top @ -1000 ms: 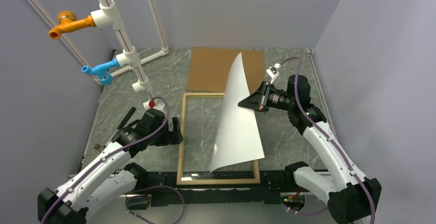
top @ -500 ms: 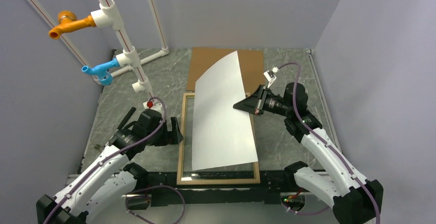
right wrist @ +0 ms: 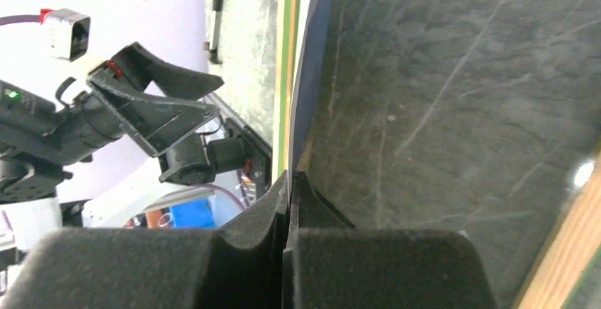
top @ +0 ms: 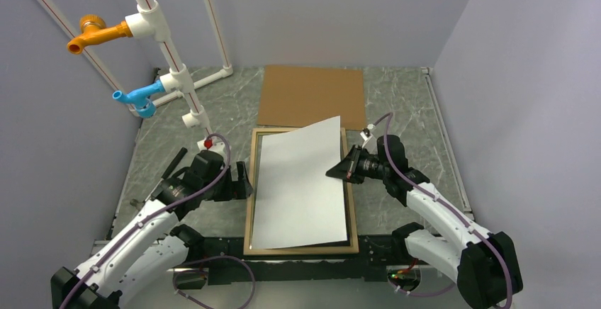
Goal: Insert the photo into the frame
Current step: Turn over the photo from the photo frame.
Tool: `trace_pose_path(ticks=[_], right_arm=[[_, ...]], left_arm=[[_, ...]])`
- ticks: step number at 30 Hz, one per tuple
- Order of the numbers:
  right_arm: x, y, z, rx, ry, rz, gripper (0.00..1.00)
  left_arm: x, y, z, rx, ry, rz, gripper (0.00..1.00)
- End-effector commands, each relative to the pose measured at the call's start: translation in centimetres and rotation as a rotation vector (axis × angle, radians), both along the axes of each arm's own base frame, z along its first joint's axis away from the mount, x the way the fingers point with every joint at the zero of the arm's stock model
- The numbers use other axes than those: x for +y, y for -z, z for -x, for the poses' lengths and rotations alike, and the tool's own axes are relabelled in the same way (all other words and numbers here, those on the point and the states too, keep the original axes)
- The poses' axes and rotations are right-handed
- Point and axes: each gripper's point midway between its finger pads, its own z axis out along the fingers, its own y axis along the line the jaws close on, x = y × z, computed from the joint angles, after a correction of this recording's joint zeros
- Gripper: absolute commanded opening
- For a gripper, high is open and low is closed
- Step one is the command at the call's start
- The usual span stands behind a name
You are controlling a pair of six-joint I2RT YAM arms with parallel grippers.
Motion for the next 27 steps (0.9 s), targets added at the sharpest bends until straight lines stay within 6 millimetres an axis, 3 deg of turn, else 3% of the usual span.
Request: trace_pose_path(ticks=[1, 8, 13, 21, 27], right_arm=[[-0.9, 1.4, -0.6, -0.039, 0.033, 0.074, 0.00], [-1.1, 4.2, -1.0, -0.013, 0.020, 0.136, 0.00], [-0.9, 5.1, -1.5, 0.007, -0.008, 0.159, 0.00], [-1.0, 5.9, -2.2, -0.003, -0.009, 0.191, 0.00], [-0.3, 4.8, -2.7, -0.050, -0.043, 0.167, 0.00]], left_arm=[[-0.3, -0.3, -0.3, -0.018, 0.010, 0.019, 1.00], [-0.4, 0.2, -0.3, -0.003, 0.015, 0.013, 0.99], [-0.5, 0.3, -0.2, 0.006, 0.021, 0.011, 0.99], [-0.6, 0.5, -0.2, 0.009, 0.022, 0.015, 0.99], [-0.6, 0.7, -0.1, 0.019, 0.027, 0.010, 0.99]])
